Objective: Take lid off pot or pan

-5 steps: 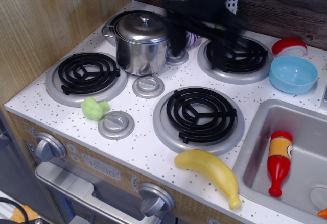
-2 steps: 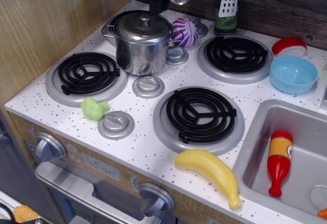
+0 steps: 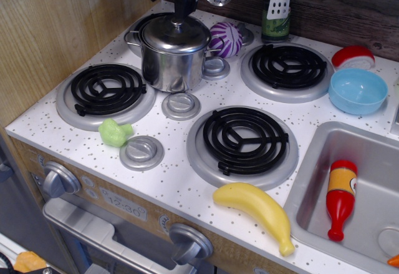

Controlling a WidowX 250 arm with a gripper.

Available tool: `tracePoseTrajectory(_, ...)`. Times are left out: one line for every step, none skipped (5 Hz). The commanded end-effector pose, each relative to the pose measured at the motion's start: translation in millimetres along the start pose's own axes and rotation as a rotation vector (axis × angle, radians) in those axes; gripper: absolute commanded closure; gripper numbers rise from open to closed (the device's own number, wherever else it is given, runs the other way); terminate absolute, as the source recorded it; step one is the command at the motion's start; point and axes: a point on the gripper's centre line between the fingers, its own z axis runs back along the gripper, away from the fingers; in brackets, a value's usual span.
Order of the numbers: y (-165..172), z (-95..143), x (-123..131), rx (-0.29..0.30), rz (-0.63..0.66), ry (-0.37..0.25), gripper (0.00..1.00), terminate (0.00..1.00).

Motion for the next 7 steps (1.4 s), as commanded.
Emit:
tracePoseTrajectory(7.9,3.0,12.0,-0.005,-0.028,-0.087,0.0,0.0)
tracePoseTrajectory(8.4,-2.2,14.0,-0.054,-0.042,-0.082,0.0,0.0)
tracePoseTrajectory(7.6,-5.5,11.9,-0.073,-0.044,-0.08,0.0,0.0)
tracePoseTrajectory(4.7,-7.3,10.5,-0.079,-0.029,-0.082,1.0,0.0)
tracePoseTrajectory(3.4,-6.6,9.4,-0.079,-0.028,-0.083,1.0,0.0)
tracePoseTrajectory(3.8,-6.3,10.3,-0.087,-0.033,-0.08,1.0,0.0)
tracePoseTrajectory(1.7,2.6,13.0,-0.076,-0.036,-0.064,1.0,0.0)
